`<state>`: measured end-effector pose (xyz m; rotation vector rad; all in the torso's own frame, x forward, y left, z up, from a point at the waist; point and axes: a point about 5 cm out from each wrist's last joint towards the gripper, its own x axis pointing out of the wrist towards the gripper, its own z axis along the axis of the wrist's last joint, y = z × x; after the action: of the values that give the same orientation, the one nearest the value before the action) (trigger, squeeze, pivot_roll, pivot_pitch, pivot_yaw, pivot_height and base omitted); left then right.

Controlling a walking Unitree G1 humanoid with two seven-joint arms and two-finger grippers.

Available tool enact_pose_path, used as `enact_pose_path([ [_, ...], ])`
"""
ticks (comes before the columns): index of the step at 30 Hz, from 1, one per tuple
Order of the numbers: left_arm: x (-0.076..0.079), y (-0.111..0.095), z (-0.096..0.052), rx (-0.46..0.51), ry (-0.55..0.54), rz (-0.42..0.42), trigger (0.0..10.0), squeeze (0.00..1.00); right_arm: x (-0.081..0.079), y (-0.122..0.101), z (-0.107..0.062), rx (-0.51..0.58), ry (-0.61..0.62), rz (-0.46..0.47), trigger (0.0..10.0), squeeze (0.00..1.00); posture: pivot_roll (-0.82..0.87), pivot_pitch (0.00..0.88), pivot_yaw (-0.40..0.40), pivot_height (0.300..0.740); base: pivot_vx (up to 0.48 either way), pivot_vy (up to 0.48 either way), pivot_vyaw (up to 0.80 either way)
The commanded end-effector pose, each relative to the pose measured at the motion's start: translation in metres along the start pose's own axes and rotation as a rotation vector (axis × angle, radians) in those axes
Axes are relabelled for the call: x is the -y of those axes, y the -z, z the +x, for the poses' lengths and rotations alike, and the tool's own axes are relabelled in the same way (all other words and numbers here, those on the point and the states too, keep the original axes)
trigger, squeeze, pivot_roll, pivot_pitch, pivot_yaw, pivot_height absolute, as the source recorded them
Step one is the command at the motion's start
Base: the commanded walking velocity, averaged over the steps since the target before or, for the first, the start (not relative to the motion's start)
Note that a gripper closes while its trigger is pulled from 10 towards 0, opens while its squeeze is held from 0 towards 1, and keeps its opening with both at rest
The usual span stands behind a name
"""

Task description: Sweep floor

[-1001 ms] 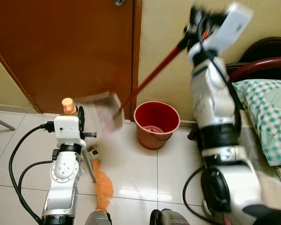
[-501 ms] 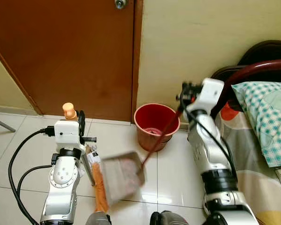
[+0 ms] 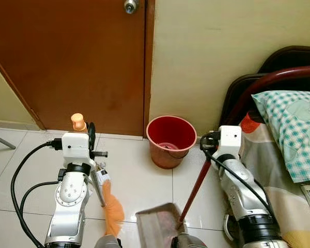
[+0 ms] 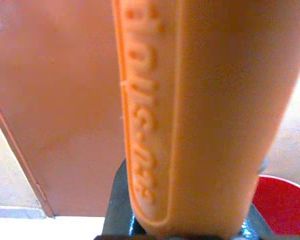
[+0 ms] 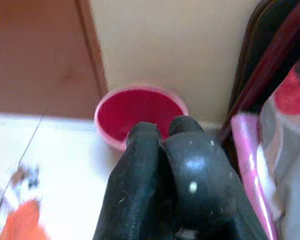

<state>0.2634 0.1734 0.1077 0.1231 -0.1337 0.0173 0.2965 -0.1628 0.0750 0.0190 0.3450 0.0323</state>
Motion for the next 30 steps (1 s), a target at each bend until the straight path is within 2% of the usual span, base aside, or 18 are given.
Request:
enact_pose_path([
  [1,0.004,0.010,-0.003,-0.063,0.016,-0.029,10.0,0.00,-0.004,0.013,-0.005,-0.097,-0.059,-0.045,10.0,0.00,0.01,0.056,-0.040,0.740,0.000,0.000,0.00],
  [4,0.004,0.010,-0.003,-0.063,0.017,-0.030,10.0,0.00,-0.005,0.019,-0.011,-0.148,-0.100,-0.075,10.0,0.00,0.01,0.056,-0.040,0.740,0.000,0.000,0.00],
  [5,0.003,0.010,-0.003,-0.064,0.017,-0.030,10.0,0.00,-0.007,0.023,-0.017,-0.191,-0.139,-0.055,10.0,0.00,0.01,0.056,-0.040,0.740,0.000,0.000,0.00],
  [8,0.002,0.011,-0.003,-0.066,0.016,-0.029,10.0,0.00,-0.007,0.026,-0.026,-0.228,-0.194,-0.046,10.0,0.00,0.01,0.056,-0.040,0.740,0.000,0.000,0.00],
  [11,0.002,0.011,-0.004,-0.069,0.015,-0.029,10.0,0.00,0.001,0.026,-0.041,-0.272,-0.250,-0.078,10.0,0.00,0.00,0.064,-0.044,0.740,0.000,0.000,0.00],
  [15,0.005,0.011,-0.004,-0.070,0.019,-0.033,10.0,0.00,0.010,0.028,-0.042,-0.305,-0.234,-0.062,10.0,0.00,0.00,0.064,-0.044,0.740,0.000,0.000,0.00],
  [17,0.007,0.009,-0.002,-0.066,0.025,-0.036,10.0,0.00,0.011,0.023,-0.035,-0.280,-0.185,0.023,10.0,0.00,0.00,0.068,-0.048,0.740,0.000,0.000,0.00],
  [21,0.008,0.000,0.005,-0.039,0.022,-0.033,10.0,0.00,0.003,0.015,-0.026,-0.252,-0.193,0.021,10.0,0.00,0.01,0.074,-0.055,0.740,0.000,0.000,0.00],
  [25,0.010,-0.018,0.010,0.041,0.054,0.014,10.0,0.00,-0.009,-0.003,-0.019,-0.102,-0.158,-0.004,10.0,0.00,0.02,0.072,-0.041,0.740,0.000,0.000,0.00],
  [26,0.010,-0.019,0.010,0.046,0.057,0.017,10.0,0.00,-0.008,-0.005,-0.018,-0.076,-0.128,-0.008,10.0,0.00,0.02,0.072,-0.041,0.740,0.000,0.000,0.00],
  [29,0.009,-0.020,0.008,0.057,0.064,0.045,10.0,0.00,0.002,-0.009,-0.017,0.013,-0.002,0.056,10.0,0.00,0.03,0.064,-0.038,0.740,0.000,0.000,0.00],
  [30,0.008,-0.018,0.008,0.052,0.061,0.048,10.0,0.00,0.004,-0.009,-0.017,0.026,0.020,0.047,10.0,0.00,0.03,0.064,-0.038,0.740,0.000,0.000,0.00],
])
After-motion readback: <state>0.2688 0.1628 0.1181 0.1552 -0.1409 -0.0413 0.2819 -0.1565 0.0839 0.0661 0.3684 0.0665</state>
